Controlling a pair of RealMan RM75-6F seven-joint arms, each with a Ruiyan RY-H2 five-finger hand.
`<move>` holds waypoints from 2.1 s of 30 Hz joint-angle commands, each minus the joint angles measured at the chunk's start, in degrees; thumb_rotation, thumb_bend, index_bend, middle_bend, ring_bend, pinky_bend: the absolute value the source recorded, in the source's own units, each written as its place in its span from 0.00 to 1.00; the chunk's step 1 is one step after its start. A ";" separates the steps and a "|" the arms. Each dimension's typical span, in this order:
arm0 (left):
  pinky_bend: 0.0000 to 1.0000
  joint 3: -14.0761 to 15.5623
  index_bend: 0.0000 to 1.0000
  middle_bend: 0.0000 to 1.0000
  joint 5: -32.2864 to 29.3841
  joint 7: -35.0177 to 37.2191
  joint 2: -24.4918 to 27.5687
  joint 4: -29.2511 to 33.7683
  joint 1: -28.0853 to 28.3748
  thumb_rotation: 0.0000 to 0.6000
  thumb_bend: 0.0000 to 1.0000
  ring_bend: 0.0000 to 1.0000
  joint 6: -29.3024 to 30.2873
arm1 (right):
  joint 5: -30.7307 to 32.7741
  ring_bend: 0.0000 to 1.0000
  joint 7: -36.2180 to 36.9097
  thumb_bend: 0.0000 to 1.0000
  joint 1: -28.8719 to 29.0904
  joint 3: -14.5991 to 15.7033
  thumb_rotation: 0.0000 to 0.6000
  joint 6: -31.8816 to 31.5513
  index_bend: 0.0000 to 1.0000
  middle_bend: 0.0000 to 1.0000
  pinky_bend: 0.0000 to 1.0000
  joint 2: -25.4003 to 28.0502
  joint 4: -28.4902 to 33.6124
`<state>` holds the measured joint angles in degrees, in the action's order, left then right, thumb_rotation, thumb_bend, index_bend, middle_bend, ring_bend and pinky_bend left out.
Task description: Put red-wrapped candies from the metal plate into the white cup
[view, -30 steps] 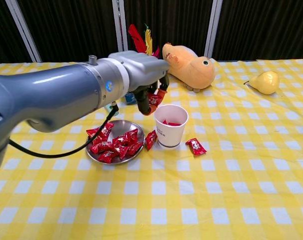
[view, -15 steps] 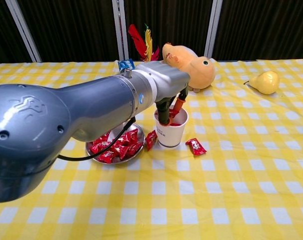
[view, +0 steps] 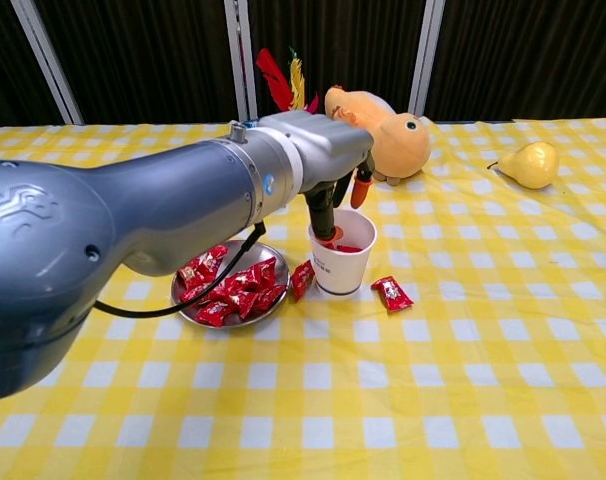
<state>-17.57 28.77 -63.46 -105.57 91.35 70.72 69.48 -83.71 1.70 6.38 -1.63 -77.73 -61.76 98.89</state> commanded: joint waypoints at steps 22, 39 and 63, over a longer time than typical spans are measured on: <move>0.94 10.09 0.29 0.31 1.31 5.84 12.35 13.40 -12.02 1.00 0.18 0.84 4.81 | -0.19 0.00 -1.11 0.34 -0.14 0.15 1.00 -0.32 0.00 0.00 0.00 -0.33 0.17; 0.94 9.54 0.30 0.31 -1.61 3.73 3.55 1.70 -10.28 1.00 0.17 0.84 1.05 | 0.14 0.00 -0.23 0.34 0.06 0.00 1.00 0.17 0.00 0.00 0.00 -0.07 0.10; 0.94 10.43 0.51 0.60 1.35 5.44 1.02 -4.08 -12.89 1.00 0.40 0.85 -0.55 | 0.27 0.00 -0.45 0.34 -0.02 -0.13 1.00 -0.11 0.00 0.00 0.00 -0.25 0.07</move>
<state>-7.01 29.86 -58.21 -104.74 87.07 58.00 68.81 -83.44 1.25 6.36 -1.76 -77.83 -62.01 98.96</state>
